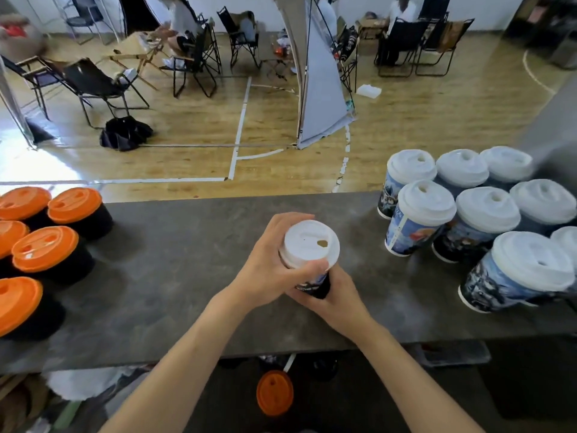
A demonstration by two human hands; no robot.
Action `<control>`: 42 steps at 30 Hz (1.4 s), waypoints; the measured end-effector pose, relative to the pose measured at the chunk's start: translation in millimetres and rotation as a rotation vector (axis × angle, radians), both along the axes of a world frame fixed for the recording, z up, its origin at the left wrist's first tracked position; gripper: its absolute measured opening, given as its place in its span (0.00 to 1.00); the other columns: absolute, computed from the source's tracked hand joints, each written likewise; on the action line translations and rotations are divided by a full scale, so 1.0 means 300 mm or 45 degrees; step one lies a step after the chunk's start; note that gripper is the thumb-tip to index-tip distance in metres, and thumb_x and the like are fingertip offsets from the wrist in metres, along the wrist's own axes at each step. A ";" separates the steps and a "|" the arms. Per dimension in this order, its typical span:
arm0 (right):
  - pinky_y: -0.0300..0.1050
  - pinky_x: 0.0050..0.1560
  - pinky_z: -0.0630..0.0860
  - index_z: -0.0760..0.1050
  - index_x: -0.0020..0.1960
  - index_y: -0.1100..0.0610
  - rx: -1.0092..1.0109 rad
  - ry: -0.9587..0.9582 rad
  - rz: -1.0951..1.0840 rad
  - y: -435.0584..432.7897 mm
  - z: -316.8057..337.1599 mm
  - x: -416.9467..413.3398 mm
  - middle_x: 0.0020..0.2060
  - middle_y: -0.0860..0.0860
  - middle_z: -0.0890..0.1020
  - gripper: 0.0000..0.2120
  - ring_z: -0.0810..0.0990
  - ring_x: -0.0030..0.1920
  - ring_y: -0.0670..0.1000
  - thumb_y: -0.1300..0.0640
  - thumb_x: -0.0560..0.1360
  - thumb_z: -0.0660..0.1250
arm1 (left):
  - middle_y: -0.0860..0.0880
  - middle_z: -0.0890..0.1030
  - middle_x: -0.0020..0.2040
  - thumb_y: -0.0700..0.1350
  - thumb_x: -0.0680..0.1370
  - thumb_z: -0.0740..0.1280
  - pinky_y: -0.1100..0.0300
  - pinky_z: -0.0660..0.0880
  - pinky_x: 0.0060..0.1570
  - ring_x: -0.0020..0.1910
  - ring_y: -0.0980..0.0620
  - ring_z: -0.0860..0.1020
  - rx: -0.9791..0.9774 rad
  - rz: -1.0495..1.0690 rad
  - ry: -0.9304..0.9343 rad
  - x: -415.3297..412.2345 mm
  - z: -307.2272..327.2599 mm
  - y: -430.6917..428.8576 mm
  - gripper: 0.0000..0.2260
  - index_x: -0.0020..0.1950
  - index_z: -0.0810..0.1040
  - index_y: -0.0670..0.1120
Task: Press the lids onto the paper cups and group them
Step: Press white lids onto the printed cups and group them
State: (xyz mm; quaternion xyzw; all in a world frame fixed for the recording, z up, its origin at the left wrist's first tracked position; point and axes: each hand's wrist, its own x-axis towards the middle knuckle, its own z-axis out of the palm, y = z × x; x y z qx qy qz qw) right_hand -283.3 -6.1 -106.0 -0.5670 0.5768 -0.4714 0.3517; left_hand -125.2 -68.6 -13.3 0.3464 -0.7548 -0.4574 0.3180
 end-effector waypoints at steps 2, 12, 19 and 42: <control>0.31 0.59 0.76 0.68 0.72 0.41 0.005 -0.008 -0.040 0.002 0.003 0.004 0.63 0.35 0.80 0.36 0.79 0.64 0.38 0.38 0.69 0.79 | 0.62 0.69 0.65 0.64 0.68 0.75 0.77 0.68 0.57 0.64 0.69 0.70 -0.109 0.110 -0.132 -0.021 0.012 0.009 0.31 0.68 0.73 0.59; 0.38 0.58 0.80 0.72 0.71 0.49 0.047 -0.191 -0.036 0.009 -0.001 -0.011 0.61 0.43 0.84 0.36 0.83 0.61 0.45 0.45 0.68 0.83 | 0.62 0.76 0.63 0.57 0.69 0.77 0.66 0.74 0.58 0.63 0.63 0.75 0.012 0.045 -0.028 -0.044 0.020 0.029 0.30 0.69 0.72 0.60; 0.35 0.60 0.78 0.69 0.75 0.48 0.037 -0.190 0.005 0.010 -0.003 -0.024 0.64 0.44 0.82 0.38 0.81 0.66 0.45 0.46 0.70 0.82 | 0.61 0.79 0.60 0.58 0.67 0.78 0.63 0.77 0.58 0.61 0.60 0.78 0.101 -0.034 -0.095 -0.035 0.039 0.021 0.29 0.66 0.74 0.64; 0.49 0.62 0.81 0.78 0.67 0.45 0.027 -0.150 0.045 0.028 0.026 -0.027 0.58 0.46 0.86 0.29 0.84 0.61 0.48 0.51 0.69 0.84 | 0.62 0.79 0.58 0.52 0.69 0.80 0.65 0.72 0.58 0.61 0.61 0.76 -0.173 -0.156 -0.202 -0.055 0.082 0.026 0.23 0.62 0.79 0.59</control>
